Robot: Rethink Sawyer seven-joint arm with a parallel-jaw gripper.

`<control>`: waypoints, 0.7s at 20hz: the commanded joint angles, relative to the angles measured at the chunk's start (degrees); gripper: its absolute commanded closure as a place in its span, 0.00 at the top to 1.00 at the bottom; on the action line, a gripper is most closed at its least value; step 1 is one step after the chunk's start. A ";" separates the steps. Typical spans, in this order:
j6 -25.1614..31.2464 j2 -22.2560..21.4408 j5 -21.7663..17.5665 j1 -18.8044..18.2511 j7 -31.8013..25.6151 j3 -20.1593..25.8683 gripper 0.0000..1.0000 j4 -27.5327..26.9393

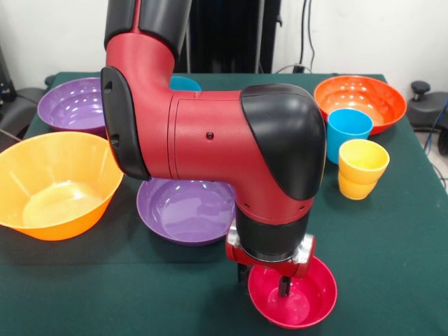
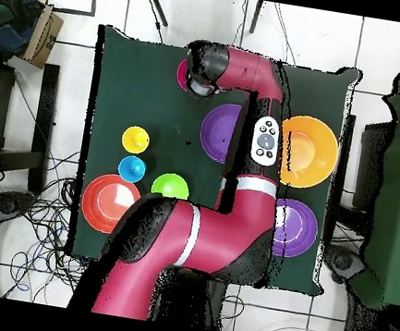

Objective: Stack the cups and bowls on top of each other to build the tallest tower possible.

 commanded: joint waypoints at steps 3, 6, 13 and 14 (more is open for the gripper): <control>2.02 -2.15 -3.66 0.60 -14.95 0.80 1.00 2.07; 2.15 -2.39 -3.78 0.86 -14.54 0.52 1.00 2.22; 1.82 -2.15 -3.93 1.01 -14.55 0.29 1.00 2.00; 2.05 -2.12 -3.94 1.07 -14.59 0.31 1.00 1.78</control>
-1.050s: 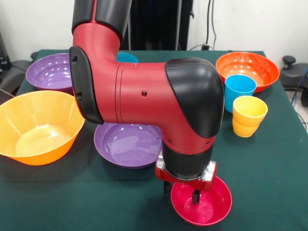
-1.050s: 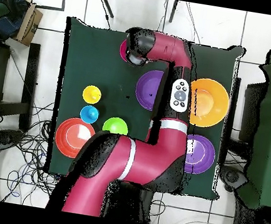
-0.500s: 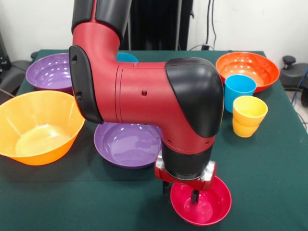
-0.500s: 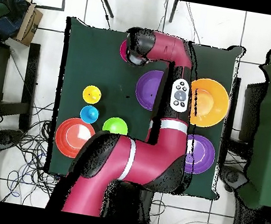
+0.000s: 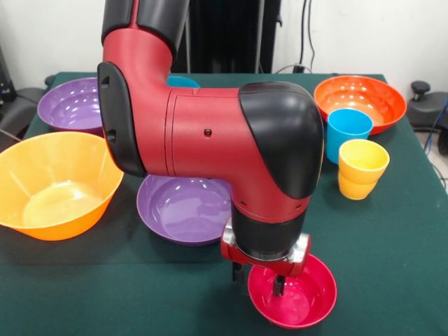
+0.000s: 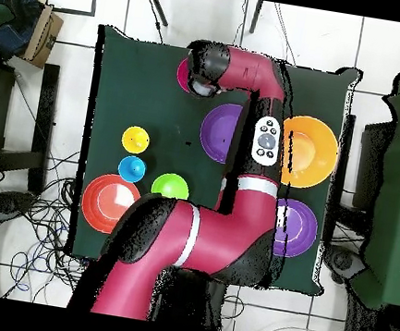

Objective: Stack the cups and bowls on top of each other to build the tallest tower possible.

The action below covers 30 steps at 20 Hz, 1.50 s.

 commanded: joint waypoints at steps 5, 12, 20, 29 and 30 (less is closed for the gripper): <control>4.32 -1.83 -3.41 1.37 -14.73 1.37 1.00 0.15; 6.39 -2.55 -3.28 1.77 -14.63 1.43 1.00 -0.48; 7.34 -3.73 -2.62 1.68 -13.80 1.50 1.00 0.20; 9.02 -3.77 -2.56 1.68 -14.10 2.22 1.00 -0.88; 9.27 -3.72 -2.57 1.72 -14.13 2.32 1.00 -1.08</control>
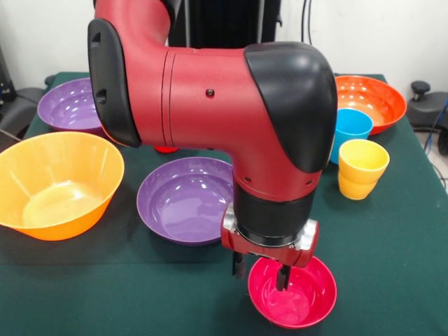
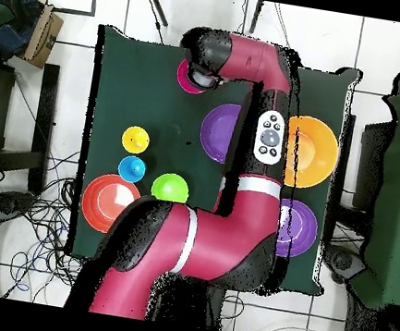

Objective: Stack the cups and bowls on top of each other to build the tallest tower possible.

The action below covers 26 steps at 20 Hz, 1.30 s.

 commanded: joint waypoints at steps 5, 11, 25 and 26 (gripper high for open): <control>7.81 0.19 -2.80 1.52 -14.11 2.46 1.00 -1.70; 7.09 0.36 -2.77 1.65 -13.80 2.35 1.00 -1.58; 9.02 -0.80 -2.11 2.11 -12.37 2.20 1.00 -1.62; 9.20 -0.84 -2.19 2.20 -12.34 2.14 1.00 -1.76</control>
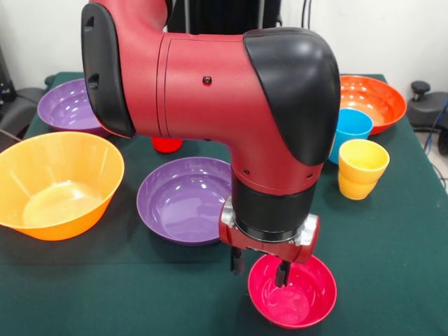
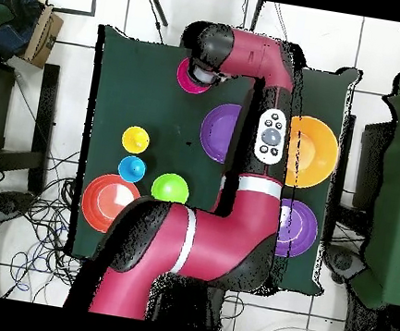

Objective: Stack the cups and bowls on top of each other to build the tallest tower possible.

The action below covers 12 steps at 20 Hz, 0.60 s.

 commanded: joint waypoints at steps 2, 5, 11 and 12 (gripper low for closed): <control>6.87 -0.86 -2.23 2.14 -12.10 2.02 1.00 -0.01; 7.71 -1.11 -2.21 2.31 -11.79 2.01 1.00 -0.45; 9.64 -0.69 -2.56 2.66 -11.44 2.26 1.00 -2.81; 9.77 -0.65 -2.55 2.74 -11.23 2.27 1.00 -3.06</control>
